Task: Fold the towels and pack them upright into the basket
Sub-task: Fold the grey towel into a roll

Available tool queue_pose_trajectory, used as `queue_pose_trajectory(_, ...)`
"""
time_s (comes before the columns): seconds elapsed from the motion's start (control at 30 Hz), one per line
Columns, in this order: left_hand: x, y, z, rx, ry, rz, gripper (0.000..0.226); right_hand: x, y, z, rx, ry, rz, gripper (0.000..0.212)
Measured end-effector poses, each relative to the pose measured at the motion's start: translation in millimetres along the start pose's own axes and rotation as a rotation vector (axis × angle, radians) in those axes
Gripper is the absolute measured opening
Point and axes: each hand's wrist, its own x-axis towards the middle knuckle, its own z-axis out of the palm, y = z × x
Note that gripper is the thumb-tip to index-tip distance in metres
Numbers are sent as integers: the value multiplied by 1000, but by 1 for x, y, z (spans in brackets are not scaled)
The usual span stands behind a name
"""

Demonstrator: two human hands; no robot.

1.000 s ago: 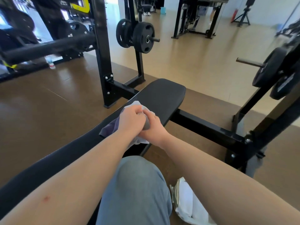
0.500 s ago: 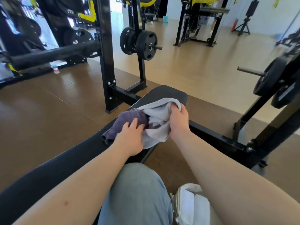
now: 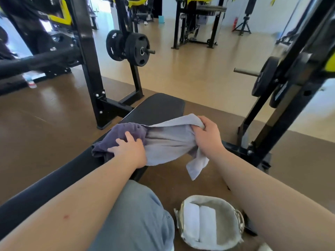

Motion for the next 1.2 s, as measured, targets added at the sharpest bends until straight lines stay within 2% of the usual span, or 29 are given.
queue_pose_trajectory(0.2,-4,34,-4,45,73,-58,80,-11,8,-56,39,230,54,31)
queue_pose_trajectory(0.3,-1,47,4,100,143,-68,78,-20,10,-74,-31,156,38,34)
queue_pose_trajectory(0.4,10,52,8,172,357,83,71,-30,14,-80,-106,44,22,36)
queue_pose_trajectory(0.43,15,52,8,176,360,171,70,-33,15,-80,-122,12,20,36)
queue_pose_trajectory(0.5,21,53,9,199,239,277,79,-37,20,-79,-166,-39,17,35)
queue_pose_trajectory(0.57,21,54,8,261,124,251,89,-39,26,-78,-238,-71,8,33)
queue_pose_trajectory(0.6,20,54,6,285,116,240,85,-39,29,-79,-278,-74,2,32)
queue_pose_trajectory(0.7,13,54,3,323,218,217,60,-36,38,-88,-402,-62,5,27)
queue_pose_trajectory(0.8,13,49,7,343,339,86,52,-33,52,-105,-569,-31,33,23)
queue_pose_trajectory(0.93,22,34,14,354,352,16,62,-34,69,-128,-650,64,107,33)
queue_pose_trajectory(1.03,21,41,18,268,328,-15,75,-39,68,-125,-616,-14,97,41)
queue_pose_trajectory(1.1,16,52,20,284,345,19,73,-44,63,-117,-594,-67,75,42)
queue_pose_trajectory(1.2,10,62,18,305,407,199,65,-49,54,-107,-536,-106,58,35)
